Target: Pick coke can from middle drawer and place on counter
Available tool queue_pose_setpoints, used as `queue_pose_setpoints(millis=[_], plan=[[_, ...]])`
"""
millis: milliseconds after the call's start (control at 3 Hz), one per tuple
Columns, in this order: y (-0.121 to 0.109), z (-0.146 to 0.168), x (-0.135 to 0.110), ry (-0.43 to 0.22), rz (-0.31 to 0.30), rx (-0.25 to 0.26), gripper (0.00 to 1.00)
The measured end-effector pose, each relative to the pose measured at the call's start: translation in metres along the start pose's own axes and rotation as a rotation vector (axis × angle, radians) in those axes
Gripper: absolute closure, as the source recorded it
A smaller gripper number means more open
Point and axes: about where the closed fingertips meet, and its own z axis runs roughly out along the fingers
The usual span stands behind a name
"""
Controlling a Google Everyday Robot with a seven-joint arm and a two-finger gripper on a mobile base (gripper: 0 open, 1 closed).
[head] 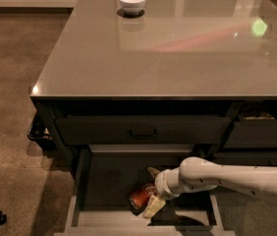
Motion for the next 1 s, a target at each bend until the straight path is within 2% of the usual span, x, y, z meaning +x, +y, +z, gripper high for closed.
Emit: queue_pose_setpoints(millis=[333, 1000], plan=[[0.000, 0.000, 0.000, -0.001, 0.000, -0.001, 0.00], [-0.013, 0.040, 0.002, -0.024, -0.027, -0.044, 0.00]])
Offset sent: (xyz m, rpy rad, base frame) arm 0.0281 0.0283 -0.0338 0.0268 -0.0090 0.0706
